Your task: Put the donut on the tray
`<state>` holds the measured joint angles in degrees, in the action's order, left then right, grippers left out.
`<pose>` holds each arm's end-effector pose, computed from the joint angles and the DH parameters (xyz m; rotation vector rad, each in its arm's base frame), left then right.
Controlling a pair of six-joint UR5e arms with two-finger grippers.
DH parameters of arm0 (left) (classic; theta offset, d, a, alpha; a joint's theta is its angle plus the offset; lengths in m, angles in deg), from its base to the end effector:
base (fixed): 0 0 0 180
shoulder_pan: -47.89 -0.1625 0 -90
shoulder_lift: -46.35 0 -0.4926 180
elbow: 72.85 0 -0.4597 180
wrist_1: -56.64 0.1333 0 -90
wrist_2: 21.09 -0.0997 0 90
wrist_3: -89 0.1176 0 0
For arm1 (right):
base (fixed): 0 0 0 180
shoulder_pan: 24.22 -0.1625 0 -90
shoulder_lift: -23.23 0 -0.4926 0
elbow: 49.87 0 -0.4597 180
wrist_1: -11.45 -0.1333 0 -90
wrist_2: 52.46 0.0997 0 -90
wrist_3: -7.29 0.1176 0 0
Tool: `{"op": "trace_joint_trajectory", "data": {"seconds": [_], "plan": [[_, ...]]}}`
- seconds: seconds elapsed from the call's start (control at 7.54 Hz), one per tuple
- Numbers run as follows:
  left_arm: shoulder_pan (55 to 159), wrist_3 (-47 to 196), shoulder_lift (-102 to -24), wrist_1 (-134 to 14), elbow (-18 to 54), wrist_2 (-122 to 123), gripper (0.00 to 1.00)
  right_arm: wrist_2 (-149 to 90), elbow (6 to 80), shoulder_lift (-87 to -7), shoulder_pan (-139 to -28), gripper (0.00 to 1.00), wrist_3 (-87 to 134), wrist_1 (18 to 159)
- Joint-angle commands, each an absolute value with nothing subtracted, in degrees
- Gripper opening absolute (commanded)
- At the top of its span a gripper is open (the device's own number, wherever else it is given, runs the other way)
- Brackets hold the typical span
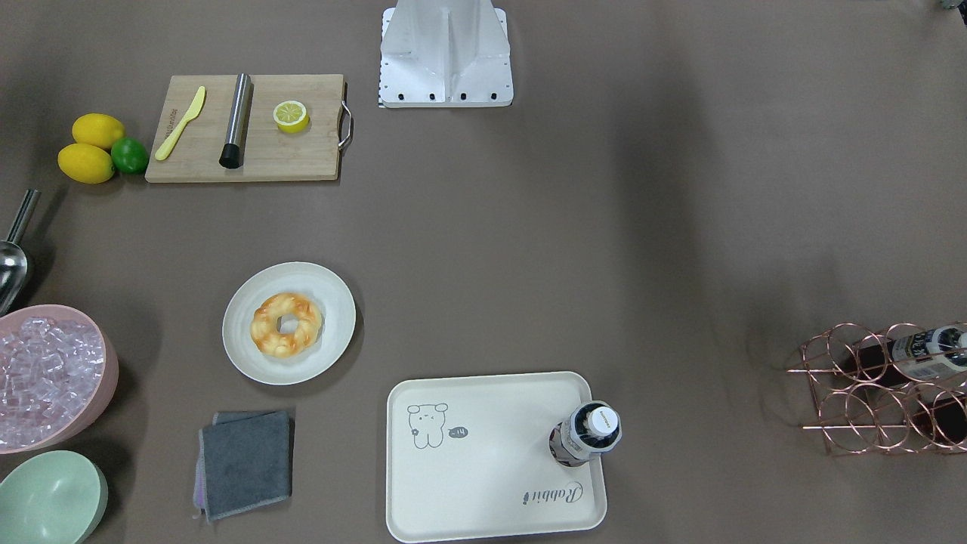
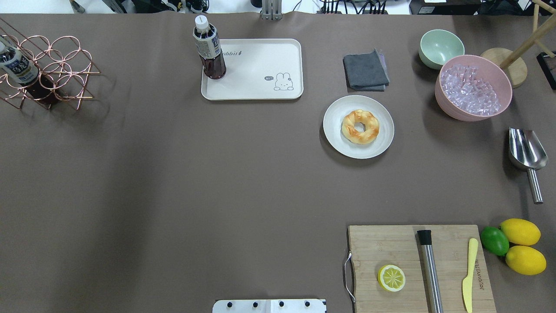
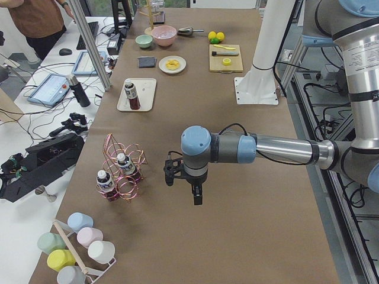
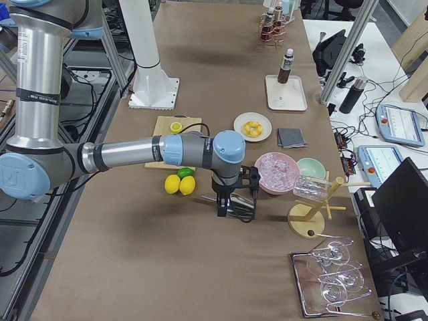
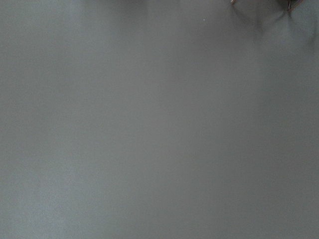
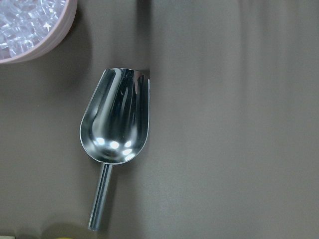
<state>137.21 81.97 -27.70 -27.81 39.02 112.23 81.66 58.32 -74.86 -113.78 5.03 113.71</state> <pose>-0.0476 -0.4227 0.6736 -0.0447 0.7551 -0.1031 0.0477 -0.4801 0.6577 -0.0236 -0.7704 -0.0303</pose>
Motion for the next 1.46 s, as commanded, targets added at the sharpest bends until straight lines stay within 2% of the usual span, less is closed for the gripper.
{"op": "trace_joint_trajectory", "data": {"seconds": [0.0, 1.33], "plan": [[137.1, 81.97, -27.65, -27.65, 39.3, 112.15, 0.98, 81.57, 58.33, -75.47, -113.78, 1.0, 5.0, 113.58], [137.19, 81.97, -27.57, -27.56, 38.95, 111.71, 0.98, 80.96, 58.24, -75.82, -114.84, 1.0, 4.47, 113.49]]}}
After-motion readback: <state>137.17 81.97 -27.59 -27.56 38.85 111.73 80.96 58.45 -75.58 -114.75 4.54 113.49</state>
